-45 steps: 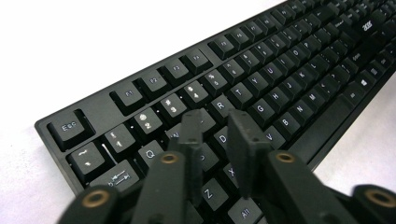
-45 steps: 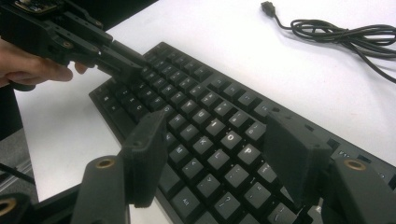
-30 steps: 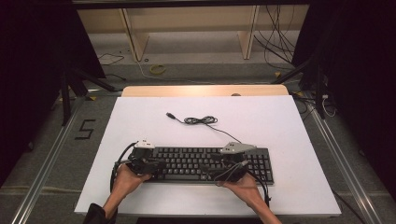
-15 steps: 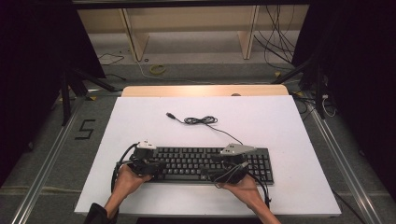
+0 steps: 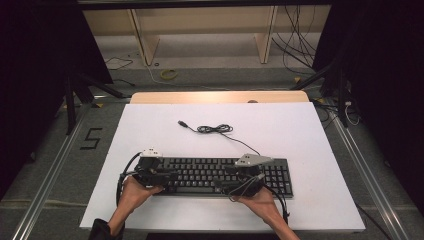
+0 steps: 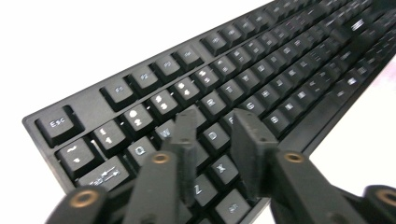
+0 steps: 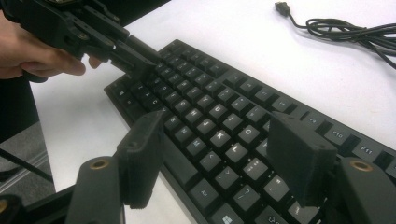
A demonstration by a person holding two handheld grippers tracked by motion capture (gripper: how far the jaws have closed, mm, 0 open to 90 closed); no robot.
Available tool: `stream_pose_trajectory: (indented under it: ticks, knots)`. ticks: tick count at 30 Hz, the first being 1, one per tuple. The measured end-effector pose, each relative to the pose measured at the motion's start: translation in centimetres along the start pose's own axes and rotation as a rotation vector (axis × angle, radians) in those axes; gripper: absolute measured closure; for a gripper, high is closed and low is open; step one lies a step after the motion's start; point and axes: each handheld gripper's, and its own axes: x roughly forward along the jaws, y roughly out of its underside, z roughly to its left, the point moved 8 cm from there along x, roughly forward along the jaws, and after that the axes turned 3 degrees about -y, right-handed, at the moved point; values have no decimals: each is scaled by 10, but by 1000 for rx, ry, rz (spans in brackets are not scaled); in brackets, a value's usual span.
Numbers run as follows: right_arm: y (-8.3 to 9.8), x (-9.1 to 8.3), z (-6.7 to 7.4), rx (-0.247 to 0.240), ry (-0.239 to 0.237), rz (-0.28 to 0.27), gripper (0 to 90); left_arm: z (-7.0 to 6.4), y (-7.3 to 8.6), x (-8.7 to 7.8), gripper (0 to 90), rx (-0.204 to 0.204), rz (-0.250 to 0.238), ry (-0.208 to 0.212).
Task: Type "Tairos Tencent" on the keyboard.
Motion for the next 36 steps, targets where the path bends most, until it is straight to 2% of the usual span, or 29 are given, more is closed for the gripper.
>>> stream_pose_trajectory:
  ticks: [9, 14, 25, 36]
  knots:
    - [-2, 4, 3, -5, -9, -5, 391, -3, -6, -7, 423, -28, -74, 27]
    - [-3, 7, 5, -7, -19, -2, 419, -6, -8, -11, 355, -37, -111, 44]
    - [-5, 16, 9, -22, -38, 4, 549, -8, -10, -20, 316, -54, -175, 58]
    - [0, 30, 13, -49, -44, 58, 750, -9, -7, -26, 305, -58, -233, 67]
